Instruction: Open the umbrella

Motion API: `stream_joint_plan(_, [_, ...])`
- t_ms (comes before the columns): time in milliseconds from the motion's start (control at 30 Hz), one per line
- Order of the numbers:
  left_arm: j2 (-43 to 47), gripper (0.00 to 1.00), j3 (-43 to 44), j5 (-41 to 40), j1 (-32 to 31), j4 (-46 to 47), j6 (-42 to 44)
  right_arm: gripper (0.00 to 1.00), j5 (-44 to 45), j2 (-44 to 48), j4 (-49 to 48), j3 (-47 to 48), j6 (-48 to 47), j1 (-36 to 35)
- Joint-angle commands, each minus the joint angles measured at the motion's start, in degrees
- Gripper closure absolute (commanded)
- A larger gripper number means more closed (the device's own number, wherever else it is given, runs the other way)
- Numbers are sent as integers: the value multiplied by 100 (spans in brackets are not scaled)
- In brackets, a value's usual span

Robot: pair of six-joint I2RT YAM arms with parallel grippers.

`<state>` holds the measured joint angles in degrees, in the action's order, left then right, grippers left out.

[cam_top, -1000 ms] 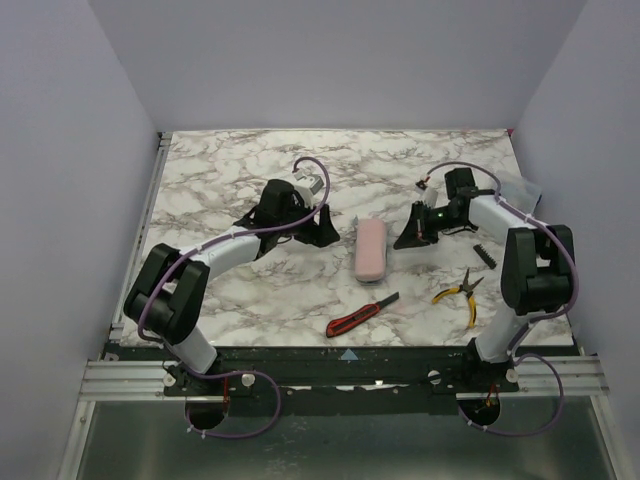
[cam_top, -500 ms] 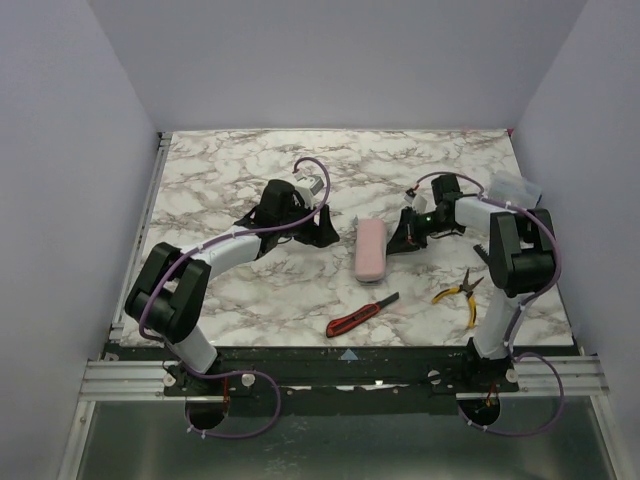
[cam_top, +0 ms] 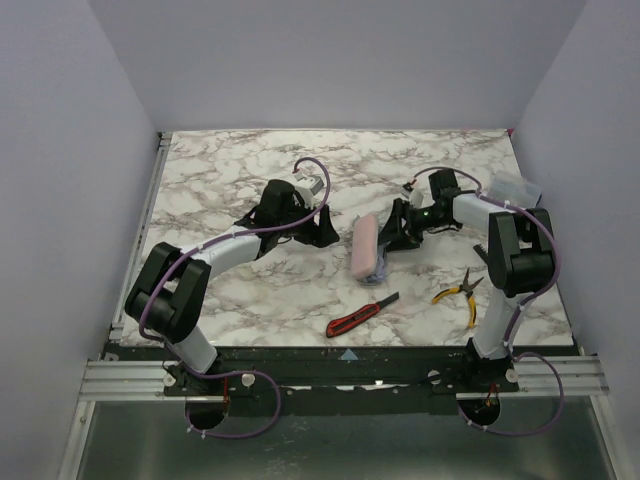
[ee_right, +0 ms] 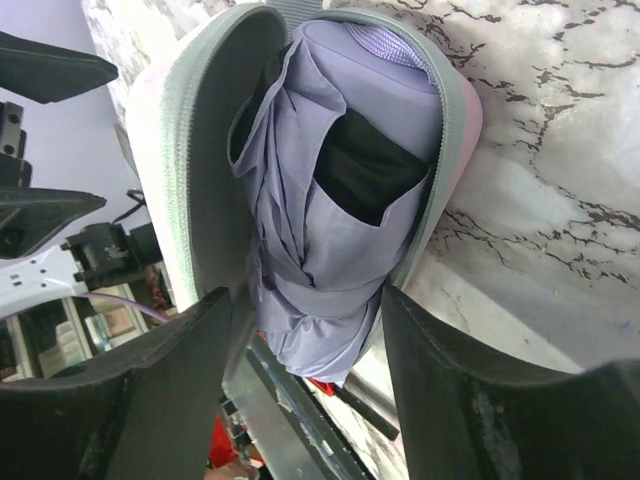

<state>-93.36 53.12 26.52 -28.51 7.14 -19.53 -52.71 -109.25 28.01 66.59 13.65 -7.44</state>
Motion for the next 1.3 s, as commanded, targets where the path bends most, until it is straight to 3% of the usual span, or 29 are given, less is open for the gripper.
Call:
stream_joint_plan(0, [8,30,85,24,-34,48,70,33,386,44,-50,169,154,-206])
stream_joint_plan(100, [94,29,108,31,-95,57,100,28,622,36,-24,201,195,-352])
stream_joint_plan(167, [128,26,157,5,-164,15,78,14,798,44,-13,244,230,-443])
stream_joint_plan(200, [133,11,216,-19,-200,-74,44,4,894,53,3,270,264,-485])
stream_joint_plan(233, [126,2,261,-24,-220,-124,-7,4,973,59,21,297,271,-529])
stream_joint_plan(300, [130,2,357,-87,-279,-228,-120,1,1206,75,96,399,306,-622])
stream_joint_plan(600, [25,2,603,-824,-768,-424,-304,0,2130,86,171,469,385,-888])
stream_joint_plan(867, [-197,2,936,-1636,-1340,-606,-393,0,2370,62,104,457,561,-1056])
stream_joint_plan(1033, [-611,2,1419,-2326,-1491,-1350,-455,1,2426,53,67,416,627,-1102])
stream_joint_plan(1267, [-572,14,1081,-2706,-1056,-1769,-350,15,2591,58,273,408,295,-1101])
